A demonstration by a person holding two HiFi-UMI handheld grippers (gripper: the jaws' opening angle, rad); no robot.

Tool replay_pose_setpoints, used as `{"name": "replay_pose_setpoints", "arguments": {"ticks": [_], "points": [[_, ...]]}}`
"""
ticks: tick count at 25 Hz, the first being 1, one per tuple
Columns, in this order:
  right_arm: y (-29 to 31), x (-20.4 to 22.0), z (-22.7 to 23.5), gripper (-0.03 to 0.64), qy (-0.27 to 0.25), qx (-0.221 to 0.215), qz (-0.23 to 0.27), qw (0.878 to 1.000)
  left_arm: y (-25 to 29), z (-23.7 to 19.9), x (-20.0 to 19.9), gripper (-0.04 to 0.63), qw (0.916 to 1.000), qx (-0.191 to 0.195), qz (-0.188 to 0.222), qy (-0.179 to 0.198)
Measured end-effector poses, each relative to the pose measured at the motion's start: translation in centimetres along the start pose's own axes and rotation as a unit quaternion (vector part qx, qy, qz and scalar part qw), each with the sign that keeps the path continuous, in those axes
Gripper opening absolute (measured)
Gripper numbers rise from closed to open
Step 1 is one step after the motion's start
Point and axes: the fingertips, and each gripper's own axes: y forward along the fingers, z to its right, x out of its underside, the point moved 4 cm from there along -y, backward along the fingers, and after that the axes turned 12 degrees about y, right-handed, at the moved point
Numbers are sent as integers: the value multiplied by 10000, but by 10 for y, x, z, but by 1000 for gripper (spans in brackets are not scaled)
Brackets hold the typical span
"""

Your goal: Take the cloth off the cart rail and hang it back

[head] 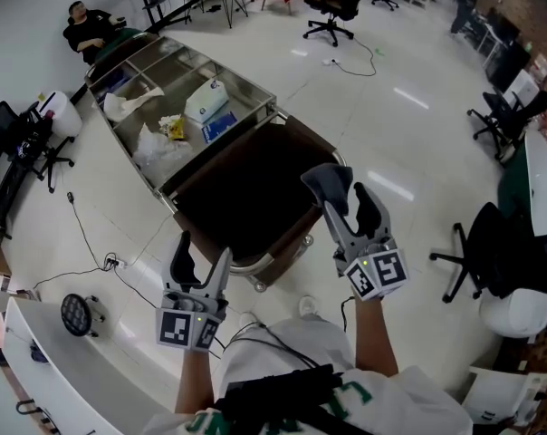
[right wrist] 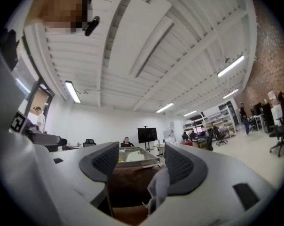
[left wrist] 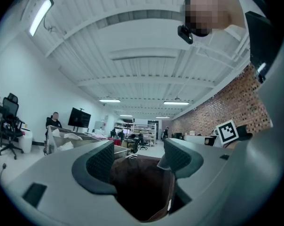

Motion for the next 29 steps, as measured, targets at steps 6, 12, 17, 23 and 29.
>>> {"name": "replay_pose_setpoints", "arguments": {"ticks": [6, 12, 17, 23, 29], "points": [[-3, -4, -70, 327, -1060, -807, 132, 9910, 4, 6, -3, 319, 9999, 89, 13, 106], [2, 7, -84, 327, -925, -983, -108, 9908, 3, 5, -4, 319, 9999, 82, 33, 116], [5, 10, -92, 327, -895, -1133, -125, 9894, -1, 2, -4, 319, 9999, 47, 32, 139], [2, 17, -96, 327, -809, -1207, -200, 9892, -6, 0, -4, 319, 9999, 5, 17, 147], [2, 20, -99, 327, -815, -1283, -210, 9882, -11, -6, -5, 319, 9998, -65, 44, 176]]}}
